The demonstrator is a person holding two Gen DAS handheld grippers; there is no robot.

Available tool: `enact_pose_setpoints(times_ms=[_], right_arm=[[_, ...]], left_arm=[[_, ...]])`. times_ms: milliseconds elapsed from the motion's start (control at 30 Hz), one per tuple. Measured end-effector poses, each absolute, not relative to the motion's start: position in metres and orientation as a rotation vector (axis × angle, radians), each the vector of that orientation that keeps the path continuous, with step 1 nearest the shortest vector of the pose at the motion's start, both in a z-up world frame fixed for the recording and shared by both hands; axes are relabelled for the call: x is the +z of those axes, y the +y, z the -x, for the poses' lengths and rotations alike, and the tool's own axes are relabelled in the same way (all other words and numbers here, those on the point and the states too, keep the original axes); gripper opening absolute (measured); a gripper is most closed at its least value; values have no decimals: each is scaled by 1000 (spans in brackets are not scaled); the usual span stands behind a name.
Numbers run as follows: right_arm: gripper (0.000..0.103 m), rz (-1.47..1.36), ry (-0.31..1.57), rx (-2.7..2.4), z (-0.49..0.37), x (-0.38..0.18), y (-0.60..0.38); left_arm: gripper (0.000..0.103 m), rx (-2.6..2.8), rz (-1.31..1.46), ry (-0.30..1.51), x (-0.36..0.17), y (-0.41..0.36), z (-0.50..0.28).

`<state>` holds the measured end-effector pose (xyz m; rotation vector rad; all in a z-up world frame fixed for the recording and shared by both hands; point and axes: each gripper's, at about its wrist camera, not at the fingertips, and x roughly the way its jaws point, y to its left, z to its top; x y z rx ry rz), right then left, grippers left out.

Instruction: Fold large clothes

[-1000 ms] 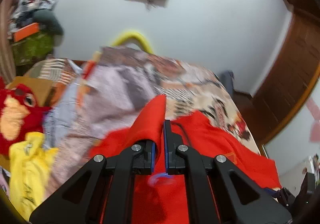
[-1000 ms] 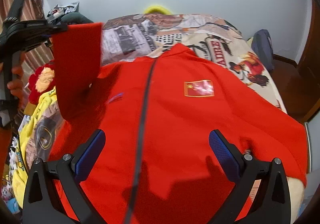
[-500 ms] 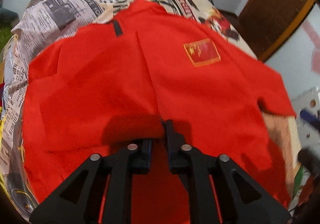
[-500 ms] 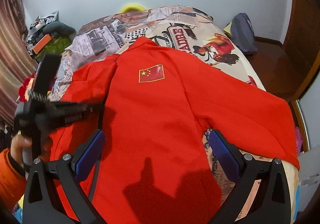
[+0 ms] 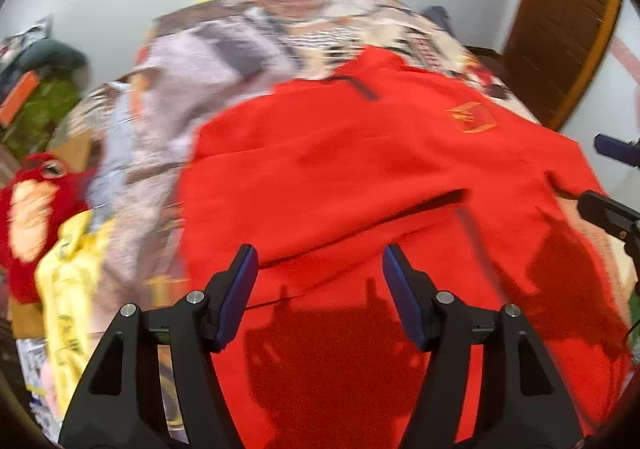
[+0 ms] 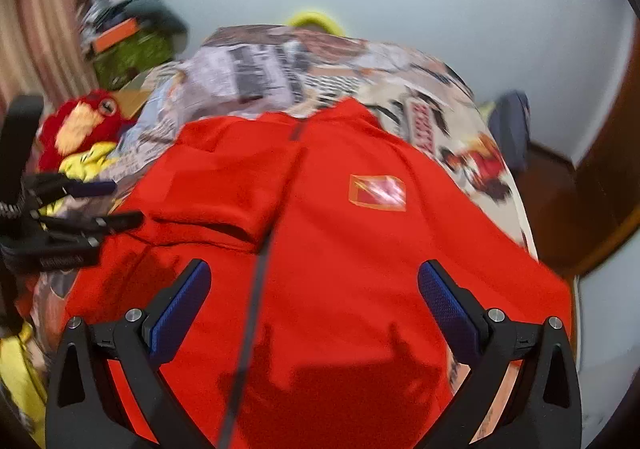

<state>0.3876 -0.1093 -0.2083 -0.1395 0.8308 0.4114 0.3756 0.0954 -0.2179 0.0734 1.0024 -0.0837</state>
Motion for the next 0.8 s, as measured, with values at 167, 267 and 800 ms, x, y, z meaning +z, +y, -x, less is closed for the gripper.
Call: enact_pose_setpoints(times_ms=[167,267,800], right_arm=[[103,249,823,504,-398,-214,-47],[102,297,849,562,-406,-227,-10],[77,559,972,651,-446,-311,111]], left_arm=[[64,17,-6,1033,-231,165,-365],[64,55,54,1066,-248,198,-361],[69,26,62,1198,-333,225,-368]])
